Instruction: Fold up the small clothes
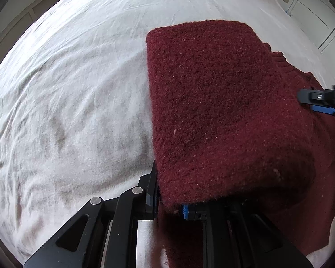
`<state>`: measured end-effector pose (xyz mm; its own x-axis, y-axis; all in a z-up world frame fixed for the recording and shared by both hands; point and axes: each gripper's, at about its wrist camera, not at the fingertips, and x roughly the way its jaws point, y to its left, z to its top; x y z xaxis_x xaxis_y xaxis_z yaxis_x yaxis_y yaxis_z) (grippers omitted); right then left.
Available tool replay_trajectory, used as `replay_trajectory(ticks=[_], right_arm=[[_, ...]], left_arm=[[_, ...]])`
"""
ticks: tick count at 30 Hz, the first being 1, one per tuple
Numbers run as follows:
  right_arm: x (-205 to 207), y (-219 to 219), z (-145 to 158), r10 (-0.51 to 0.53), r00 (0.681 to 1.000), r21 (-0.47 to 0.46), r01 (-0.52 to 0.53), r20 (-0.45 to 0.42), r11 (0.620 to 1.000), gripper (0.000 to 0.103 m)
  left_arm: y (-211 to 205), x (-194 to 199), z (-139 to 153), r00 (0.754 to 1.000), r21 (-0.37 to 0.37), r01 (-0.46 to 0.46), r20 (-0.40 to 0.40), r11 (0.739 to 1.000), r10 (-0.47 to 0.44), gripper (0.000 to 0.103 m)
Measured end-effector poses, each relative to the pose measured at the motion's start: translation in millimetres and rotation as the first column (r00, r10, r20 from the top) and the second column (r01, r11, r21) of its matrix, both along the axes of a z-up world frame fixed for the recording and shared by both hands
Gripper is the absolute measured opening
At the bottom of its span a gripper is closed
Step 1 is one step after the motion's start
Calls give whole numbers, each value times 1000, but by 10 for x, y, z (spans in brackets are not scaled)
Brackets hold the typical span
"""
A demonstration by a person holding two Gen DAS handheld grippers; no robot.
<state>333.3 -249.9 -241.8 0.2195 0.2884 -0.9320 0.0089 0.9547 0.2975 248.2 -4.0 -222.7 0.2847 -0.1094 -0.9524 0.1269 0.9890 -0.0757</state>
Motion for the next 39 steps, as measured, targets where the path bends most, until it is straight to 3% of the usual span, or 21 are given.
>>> replay_trajectory(ticks=[1,2,3,5,11,19,22,26,34,39], right_arm=[[2,23,15,9,1000,-3,-9,16,1000,48],[0,38,42,16,999,-2,-16,29,1000,25],[-10,51,93,27,998,8,-28,50,1000,16],[-35,77,211,50,995,16,-51,92,999,10],[-292,-106,689,22,970,37,-32,241,999,10],[-730,-745,1174,-65,928,-80,101,368,992,10],[-825,-1052,1134,-102,926,-103,148,363,984,10],[-982,-1363,853,-145,936,-111,189,320,976,10],[-1203,-1507,-25,-173,970,-134,197,173,971,10],[-1237,-1538,-129,-169,971,-131,191,167,973,12]], left_arm=[[-1,-17,-22,1000,1,1,2,1000,-1,14],[-2,-32,-23,1000,0,1,4,1000,-1,14],[-5,-42,-27,1000,-2,0,4,1000,0,14],[9,-66,-41,1000,-8,-1,3,1000,1,14],[31,-96,-17,1000,-14,-3,3,1000,3,14],[157,-98,-5,1000,-36,-16,1,999,16,15],[174,-100,-5,1000,-26,-18,0,1000,18,15],[125,-116,-3,1000,16,-1,8,1000,1,15],[-30,-144,-37,999,117,48,13,992,-50,16],[-40,-136,-55,999,119,32,8,992,-33,16]])
